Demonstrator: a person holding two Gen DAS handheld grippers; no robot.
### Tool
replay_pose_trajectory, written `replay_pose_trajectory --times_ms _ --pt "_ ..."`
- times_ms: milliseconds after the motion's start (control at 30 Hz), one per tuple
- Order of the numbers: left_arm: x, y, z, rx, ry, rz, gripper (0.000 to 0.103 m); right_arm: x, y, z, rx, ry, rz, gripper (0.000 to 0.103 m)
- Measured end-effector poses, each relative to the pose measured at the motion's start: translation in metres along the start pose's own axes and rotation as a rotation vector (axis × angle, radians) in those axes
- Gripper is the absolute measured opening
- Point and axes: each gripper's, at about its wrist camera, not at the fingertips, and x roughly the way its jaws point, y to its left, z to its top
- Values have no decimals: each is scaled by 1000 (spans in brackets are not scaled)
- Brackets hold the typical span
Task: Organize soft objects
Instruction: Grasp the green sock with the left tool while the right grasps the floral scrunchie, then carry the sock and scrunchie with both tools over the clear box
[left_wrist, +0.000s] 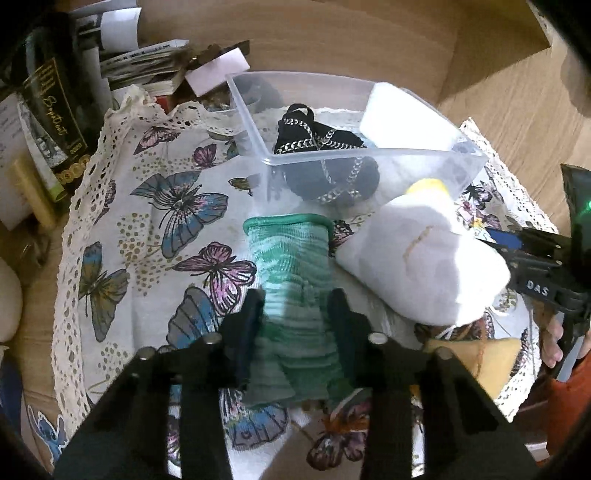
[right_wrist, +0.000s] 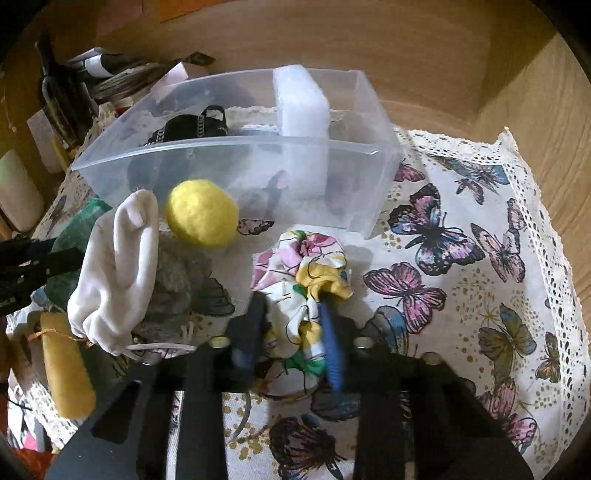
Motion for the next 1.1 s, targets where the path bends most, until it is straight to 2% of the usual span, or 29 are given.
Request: replay_pose_trajectory --times_ms 133,433,800,1100 --pt "-10 1 -5 10 -33 -10 21 -10 -1 -2 9 -26 -8 15" --pt "-32 15 -13 -29 -93 30 19 -56 4 -1 19 -147 -19 14" --pt "-94 8 5 -27 -292 79 19 -103 20 36 17 -340 30 14" --pt "-118 -1 39 -39 -418 43 19 -110 46 65 -22 -403 76 14"
